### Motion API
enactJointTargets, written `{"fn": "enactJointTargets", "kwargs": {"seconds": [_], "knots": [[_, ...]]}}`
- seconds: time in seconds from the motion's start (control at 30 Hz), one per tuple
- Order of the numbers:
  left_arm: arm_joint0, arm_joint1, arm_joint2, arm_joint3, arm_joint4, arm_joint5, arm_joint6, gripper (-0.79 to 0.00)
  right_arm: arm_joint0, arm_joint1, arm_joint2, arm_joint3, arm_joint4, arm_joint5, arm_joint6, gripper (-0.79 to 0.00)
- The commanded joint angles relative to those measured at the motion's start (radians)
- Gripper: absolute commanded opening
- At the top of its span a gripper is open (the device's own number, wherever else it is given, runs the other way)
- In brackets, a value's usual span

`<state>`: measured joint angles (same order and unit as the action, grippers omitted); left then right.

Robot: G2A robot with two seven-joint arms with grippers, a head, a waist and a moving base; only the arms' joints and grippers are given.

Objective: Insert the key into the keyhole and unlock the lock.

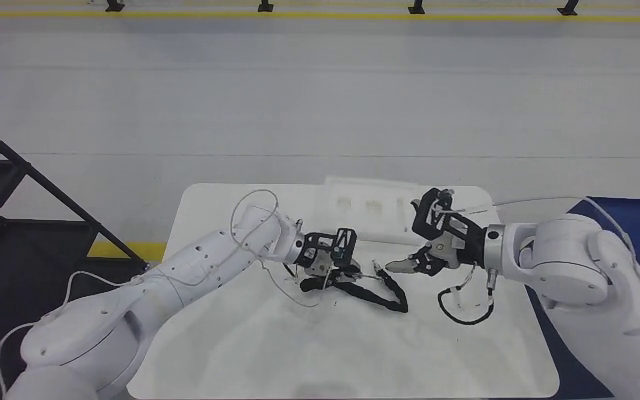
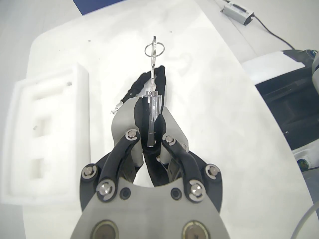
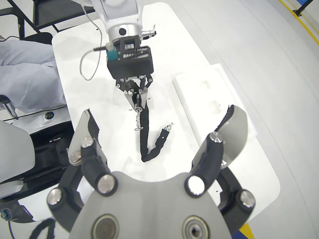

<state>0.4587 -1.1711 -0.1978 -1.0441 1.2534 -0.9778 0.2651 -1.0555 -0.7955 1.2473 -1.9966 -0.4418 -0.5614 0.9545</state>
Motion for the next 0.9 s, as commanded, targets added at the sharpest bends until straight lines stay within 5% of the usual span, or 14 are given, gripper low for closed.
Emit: {"fn": "enactJointTargets", "kwargs": {"seconds": [0.0,0.23,0.33,0.53,0.87], "knots": [[0.016,-0.006,0.005,0.003,0.018,0.004,-0.043,-0.785,-0.008,0.002,0.01,0.002,0.005,-0.004,-0.01,0.0],[0.053,-0.032,0.017,0.021,0.035,-0.035,-0.094,-0.785,-0.028,0.003,0.024,0.014,0.023,-0.022,-0.049,0.0],[0.055,-0.044,0.028,0.034,0.032,-0.035,-0.116,0.0,-0.024,0.002,0.018,0.023,0.029,-0.029,-0.055,0.0],[0.036,-0.057,0.028,0.064,-0.014,-0.035,-0.087,0.0,0.003,-0.002,-0.003,0.078,0.043,-0.064,-0.08,0.0],[-0.116,-0.035,0.023,0.123,-0.095,-0.035,0.052,0.0,0.157,-0.029,-0.113,0.266,0.078,-0.193,-0.093,0.0]]}}
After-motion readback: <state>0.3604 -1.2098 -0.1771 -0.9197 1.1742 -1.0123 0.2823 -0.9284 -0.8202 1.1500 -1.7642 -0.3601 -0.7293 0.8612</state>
